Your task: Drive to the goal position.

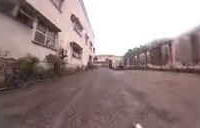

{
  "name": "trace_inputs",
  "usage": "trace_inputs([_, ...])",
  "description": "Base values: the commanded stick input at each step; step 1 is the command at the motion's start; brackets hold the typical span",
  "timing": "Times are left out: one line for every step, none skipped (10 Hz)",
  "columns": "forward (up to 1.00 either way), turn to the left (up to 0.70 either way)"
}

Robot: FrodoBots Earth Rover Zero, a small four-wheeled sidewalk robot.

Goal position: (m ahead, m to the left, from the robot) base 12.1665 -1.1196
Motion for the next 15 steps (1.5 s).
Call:
trace_inputs([0.70,0.18])
trace_inputs([0.70,0.18])
trace_inputs([0.70,-0.17])
trace_inputs([0.70,-0.17])
trace_inputs([0.70,-0.17])
trace_inputs([0.70,-0.17])
trace_inputs([0.70,-0.17])
trace_inputs([0.70,-0.17])
trace_inputs([0.70,-0.17])
trace_inputs([0.70,-0.17])
trace_inputs([0.70,-0.17])
trace_inputs([0.70,-0.17])
trace_inputs([0.70,-0.17])
trace_inputs([0.70,-0.17])
trace_inputs([0.70,-0.17])
